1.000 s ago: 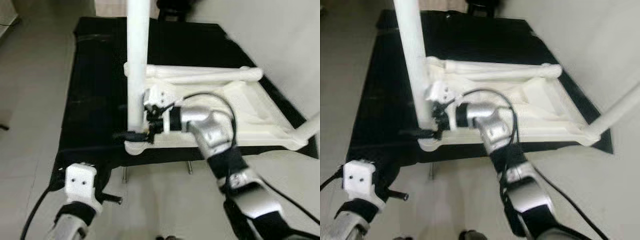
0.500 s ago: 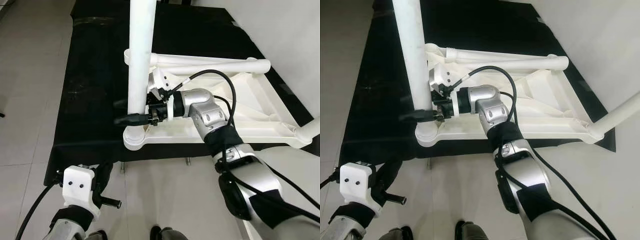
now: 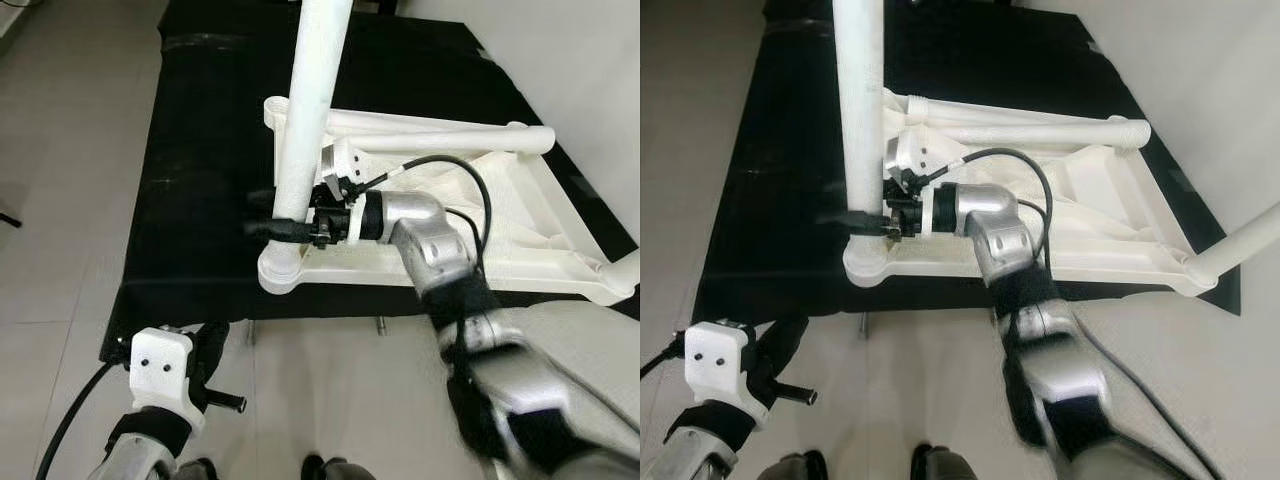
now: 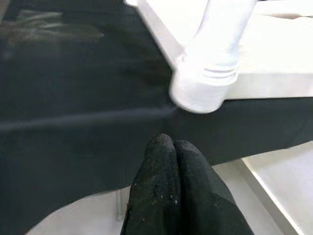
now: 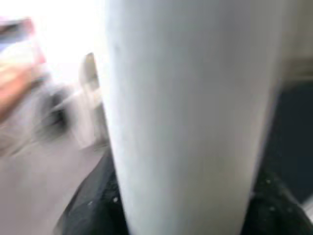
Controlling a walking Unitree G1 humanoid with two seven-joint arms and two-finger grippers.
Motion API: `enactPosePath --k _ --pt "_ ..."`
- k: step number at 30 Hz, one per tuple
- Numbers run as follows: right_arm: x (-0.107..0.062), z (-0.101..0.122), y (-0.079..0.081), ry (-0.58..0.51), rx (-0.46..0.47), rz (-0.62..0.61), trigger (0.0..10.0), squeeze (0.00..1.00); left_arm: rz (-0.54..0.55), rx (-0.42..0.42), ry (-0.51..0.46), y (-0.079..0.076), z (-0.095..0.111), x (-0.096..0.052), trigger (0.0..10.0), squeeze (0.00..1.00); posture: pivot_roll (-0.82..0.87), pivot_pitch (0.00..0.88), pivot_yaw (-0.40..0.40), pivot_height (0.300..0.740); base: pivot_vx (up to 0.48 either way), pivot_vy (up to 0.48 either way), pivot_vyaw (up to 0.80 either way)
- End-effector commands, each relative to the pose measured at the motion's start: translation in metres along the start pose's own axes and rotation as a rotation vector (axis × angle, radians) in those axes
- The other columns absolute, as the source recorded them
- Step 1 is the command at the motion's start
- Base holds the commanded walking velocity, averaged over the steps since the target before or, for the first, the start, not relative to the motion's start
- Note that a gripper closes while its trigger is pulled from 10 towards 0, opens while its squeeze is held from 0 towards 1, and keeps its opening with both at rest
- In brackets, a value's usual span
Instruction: Building children table
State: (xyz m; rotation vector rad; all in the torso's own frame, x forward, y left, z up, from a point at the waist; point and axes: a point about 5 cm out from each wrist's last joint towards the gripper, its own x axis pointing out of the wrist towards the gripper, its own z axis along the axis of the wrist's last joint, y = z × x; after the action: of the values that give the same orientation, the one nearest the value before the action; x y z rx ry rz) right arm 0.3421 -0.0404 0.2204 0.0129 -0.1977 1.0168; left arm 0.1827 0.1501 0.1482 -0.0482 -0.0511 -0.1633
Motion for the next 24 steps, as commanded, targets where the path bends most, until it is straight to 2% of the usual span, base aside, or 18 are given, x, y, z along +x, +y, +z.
enactPosePath --k 1,2,3,4,7,11,12,13,14,15,16,17,18,20,21,22,23,24 --pt "-0.030 -0.062 0.017 0.261 0.123 -0.279 0.0 0.00 -0.008 -0.015 0.012 0.000 -0.004 0.001 10.0 0.00 -0.12 0.192 -0.170 0.740 0.000 0.000 0.00" --pt "-0.030 -0.062 0.017 0.261 0.123 -0.279 0.0 0.00 -0.008 -0.015 0.012 0.000 -0.004 0.001 10.0 0.00 -0.12 0.192 -0.170 0.740 0.000 0.000 0.00" --pt "-0.035 -0.073 0.041 0.297 0.112 -0.343 0.0 0.00 -0.014 -0.012 0.011 0.001 -0.005 0.004 10.0 0.00 -0.12 0.181 -0.164 0.740 0.000 0.000 0.00" --pt "-0.031 -0.072 0.052 0.282 0.077 -0.347 0.0 0.00 -0.017 -0.009 0.011 0.003 -0.006 0.007 10.0 0.00 -0.13 0.162 -0.151 0.740 0.000 0.000 0.00" --pt "-0.023 -0.068 0.055 0.252 0.074 -0.302 0.0 0.00 -0.014 -0.009 0.011 0.005 -0.007 0.010 10.0 0.00 -0.13 0.152 -0.151 0.740 0.000 0.000 0.00" --pt "-0.011 -0.064 0.052 0.215 0.082 -0.277 0.0 0.00 -0.001 -0.006 0.008 0.009 -0.009 0.014 10.0 0.00 -0.11 0.133 -0.158 0.740 0.000 0.000 0.00" --pt "-0.006 -0.061 0.052 0.197 0.104 -0.257 0.7 0.00 0.009 -0.003 0.006 0.010 -0.009 0.015 10.0 0.00 -0.11 0.129 -0.157 0.740 0.000 0.000 0.00" --pt "-0.006 -0.061 0.052 0.197 0.104 -0.257 0.7 0.00 0.009 -0.003 0.006 0.010 -0.009 0.015 10.0 0.00 -0.11 0.129 -0.157 0.740 0.000 0.000 0.00" --pt "-0.003 -0.057 0.052 0.176 0.127 -0.233 10.0 0.00 0.018 0.000 0.002 0.011 -0.009 0.015 10.0 0.00 -0.11 0.127 -0.157 0.740 0.000 0.000 0.00" --pt "0.000 -0.050 0.052 0.144 0.152 -0.164 10.0 0.18 0.023 0.001 0.000 0.012 -0.009 0.016 10.0 0.00 -0.11 0.126 -0.157 0.740 0.000 0.000 0.00" --pt "0.000 -0.050 0.052 0.144 0.152 -0.164 10.0 0.18 0.023 0.001 0.000 0.012 -0.009 0.016 10.0 0.00 -0.11 0.126 -0.157 0.740 0.000 0.000 0.00" --pt "0.001 -0.041 0.054 0.122 0.170 -0.129 10.0 1.00 0.023 0.002 -0.003 0.012 -0.009 0.017 10.0 0.00 -0.11 0.127 -0.155 0.740 0.000 0.000 0.00" --pt "0.000 -0.033 0.054 0.104 0.184 -0.095 10.0 1.00 0.022 0.002 -0.004 0.012 -0.008 0.017 10.0 0.00 -0.11 0.127 -0.154 0.740 0.000 0.000 0.00" --pt "0.000 -0.033 0.054 0.104 0.184 -0.095 10.0 1.00 0.022 0.002 -0.004 0.012 -0.008 0.017 10.0 0.00 -0.11 0.127 -0.154 0.740 0.000 0.000 0.00" --pt "0.000 -0.025 0.052 0.080 0.184 -0.025 10.0 1.00 0.020 0.002 -0.005 0.011 -0.008 0.017 10.0 0.00 -0.11 0.130 -0.154 0.740 0.000 0.000 0.00" --pt "-0.006 -0.009 0.038 0.069 0.102 0.172 10.0 1.00 0.013 -0.001 -0.007 0.010 -0.007 0.017 10.0 0.00 -0.11 0.142 -0.158 0.740 0.000 0.000 0.00" --pt "-0.006 -0.009 0.038 0.069 0.102 0.172 10.0 1.00 0.013 -0.001 -0.007 0.010 -0.007 0.017 10.0 0.00 -0.11 0.142 -0.158 0.740 0.000 0.000 0.00" --pt "-0.009 -0.004 0.032 0.074 0.058 0.244 10.0 1.00 0.011 -0.002 -0.007 0.009 -0.007 0.016 10.0 0.00 -0.11 0.142 -0.158 0.740 0.000 0.000 0.00"
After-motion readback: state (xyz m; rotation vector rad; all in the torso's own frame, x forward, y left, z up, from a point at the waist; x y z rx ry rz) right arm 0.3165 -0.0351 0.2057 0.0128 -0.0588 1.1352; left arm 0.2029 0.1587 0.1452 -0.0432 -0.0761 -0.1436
